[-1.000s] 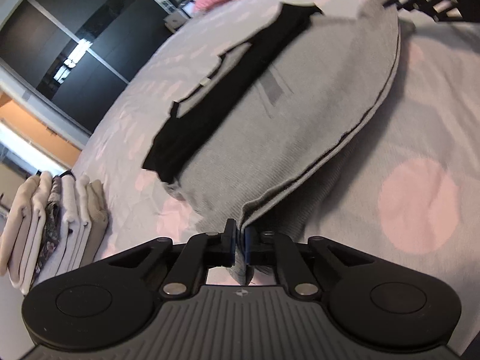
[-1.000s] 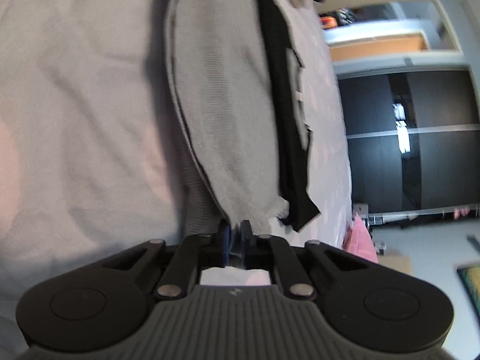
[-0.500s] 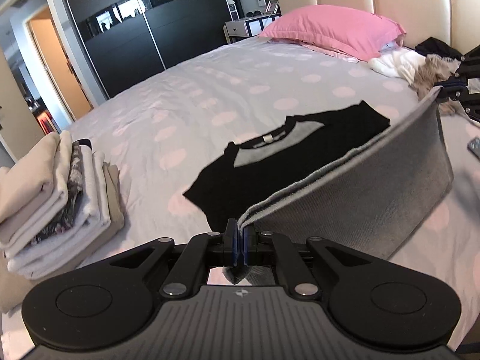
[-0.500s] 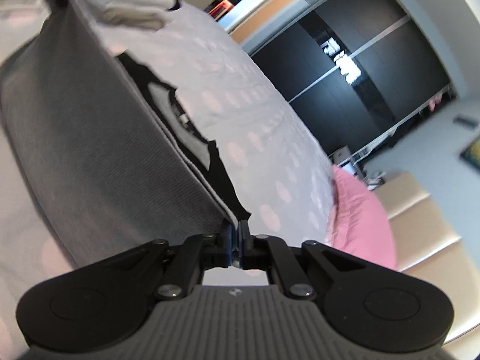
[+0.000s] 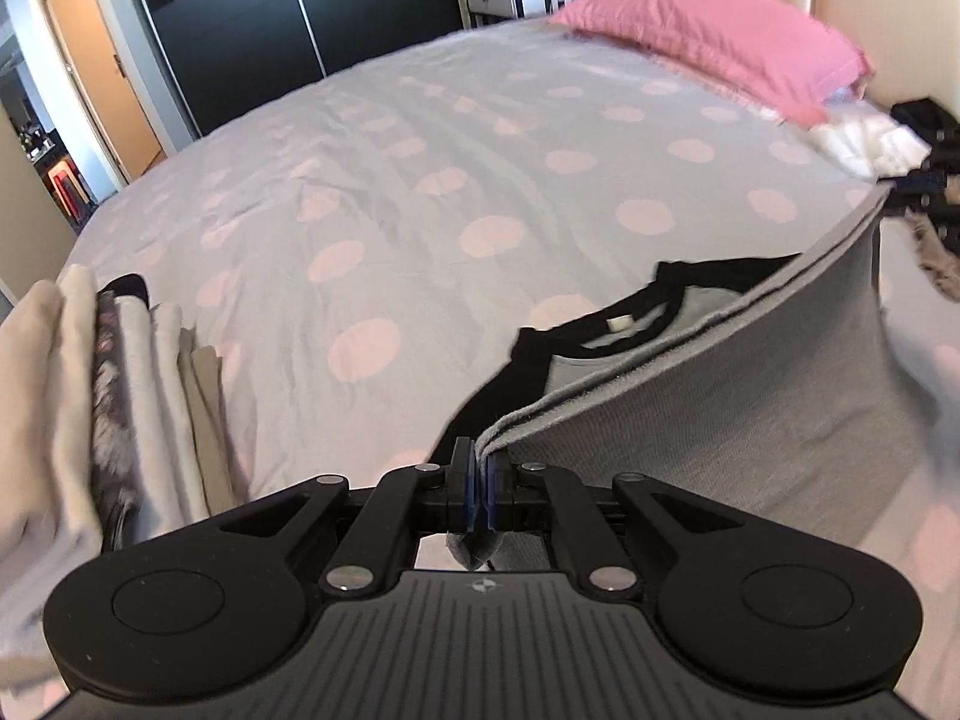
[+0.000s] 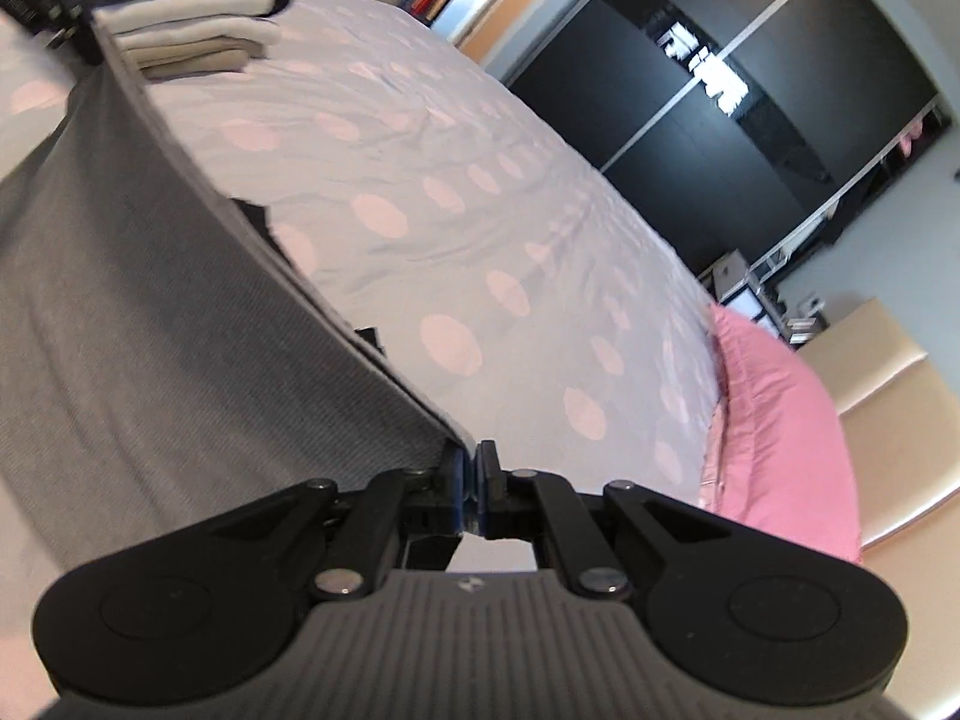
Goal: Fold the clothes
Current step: 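Lift the folded shirt edge with both grippers and fold it over again, then grasp the folded grey shirt edge with both grippers and straighten it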
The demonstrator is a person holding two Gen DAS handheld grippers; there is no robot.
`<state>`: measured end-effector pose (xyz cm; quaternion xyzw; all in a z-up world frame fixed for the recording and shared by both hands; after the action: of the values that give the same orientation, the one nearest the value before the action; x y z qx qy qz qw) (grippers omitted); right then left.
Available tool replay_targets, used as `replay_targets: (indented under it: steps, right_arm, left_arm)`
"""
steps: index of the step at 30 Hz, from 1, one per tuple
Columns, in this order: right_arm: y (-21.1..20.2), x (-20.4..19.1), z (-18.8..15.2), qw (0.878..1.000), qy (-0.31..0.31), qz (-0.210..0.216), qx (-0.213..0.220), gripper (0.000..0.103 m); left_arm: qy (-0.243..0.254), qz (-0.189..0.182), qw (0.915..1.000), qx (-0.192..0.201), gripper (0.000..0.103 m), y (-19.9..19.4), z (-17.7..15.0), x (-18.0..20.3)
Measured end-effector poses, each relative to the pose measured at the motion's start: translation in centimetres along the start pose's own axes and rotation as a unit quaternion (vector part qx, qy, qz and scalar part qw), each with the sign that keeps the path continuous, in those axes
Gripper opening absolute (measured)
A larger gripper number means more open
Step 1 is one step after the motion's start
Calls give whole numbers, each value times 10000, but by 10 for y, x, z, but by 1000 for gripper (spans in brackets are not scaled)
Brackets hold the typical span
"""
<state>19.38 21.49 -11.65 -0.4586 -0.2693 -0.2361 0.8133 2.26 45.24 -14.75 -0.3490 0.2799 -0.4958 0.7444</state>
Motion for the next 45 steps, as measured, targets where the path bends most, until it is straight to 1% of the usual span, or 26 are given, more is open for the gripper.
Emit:
replay_targets:
  steps: [3,5,9,12,13,14,15,16,17,18,19,20,22,23,24,25,28,29,30,32,35,38,41,42,45]
  right_arm:
    - [37,8,6,9995,214,193,-143,5]
    - [62,10,8,9987,338,295,-251,5]
    - [110,5,7,9964,517,472,-470,5]
    - [137,-1,1,9941,675,605,-592,5]
    - [144,-3,-1,9933,743,635,-614,5]
    - [150,-4,-2,9924,819,672,-624,6]
    - [154,-5,-4,9915,895,698,-637,6]
    - [157,-6,-6,9906,963,707,-662,7]
    - [160,-6,-7,9897,1031,716,-688,13]
    - [163,-6,-9,9892,1087,679,-716,25]
    - [164,-4,-12,9890,1129,599,-745,30]
    - [163,-1,-14,9887,1174,530,-771,34]
    - [160,5,-20,9875,1277,402,-829,35]
    - [158,10,-24,9865,1340,323,-883,38]
    - [155,14,-28,9850,1434,291,-913,38]
    - [150,17,-31,9828,1574,337,-910,38]
    - [129,18,-42,9744,1986,576,-878,41]
    - [121,16,-46,9716,2094,671,-870,45]
    - [113,12,-49,9688,2190,780,-861,50]
    - [97,4,-57,9615,2412,996,-861,53]
    - [75,-12,-71,9441,2874,1314,-936,57]
    - [55,-28,-86,9219,3347,1642,-1052,57]
    - [38,-46,-100,8973,3800,1930,-1150,56]
    - [33,-51,-104,8902,3919,2000,-1181,56]
    - [20,-67,-117,8744,4168,2130,-1277,56]
  left_arm:
    - [-3,36,9998,-189,2,31,10,-9]
    - [-100,21,9996,-281,2,51,14,-15]
    - [-278,-47,9986,-438,2,87,16,-22]
    - [-334,-52,9981,-510,2,106,13,-24]
    - [-358,-49,9979,-528,3,111,13,-25]
    - [-381,-40,9978,-544,6,116,12,-26]
    - [-405,5,9977,-546,9,119,11,-28]
    - [-432,55,9976,-546,16,122,10,-31]
    - [-476,129,9974,-533,19,124,9,-34]
    - [-541,171,9970,-517,20,125,9,-36]
    - [-640,151,9966,-498,22,125,8,-39]
    - [-735,147,9961,-476,26,123,8,-42]
    - [-886,303,9948,-390,27,116,8,-51]
    - [-941,385,9942,-342,29,110,8,-56]
    - [-1003,457,9935,-298,31,105,8,-61]
    - [-1100,464,9925,-278,32,99,7,-64]
    - [-1408,281,9893,-243,34,78,-1,-66]
    - [-1484,210,9884,-234,38,70,-6,-65]
    - [-1529,168,9878,-228,40,62,-13,-63]
    - [-1596,72,9868,-263,42,47,-29,-56]
    - [-1839,-148,9822,-354,43,27,-52,-43]
    - [-2123,-477,9750,-440,43,10,-75,-26]
    - [-2245,-705,9709,-438,43,-5,-97,-12]
    - [-2349,-733,9682,-460,43,-6,-103,-11]
    - [-2659,-817,9591,-525,43,-10,-122,-9]
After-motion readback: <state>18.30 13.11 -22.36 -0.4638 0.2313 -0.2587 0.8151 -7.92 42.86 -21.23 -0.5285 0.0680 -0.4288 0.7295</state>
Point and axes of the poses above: each gripper's, at about its wrist camera, not at the fingertips, and y roughly the way its jaws point, x to its right, z to its top, the point moved 10 cm from there along y, roughly the way its jaws point, and after that the axes turned 11 degrees about -y, right-handed, at the moved point
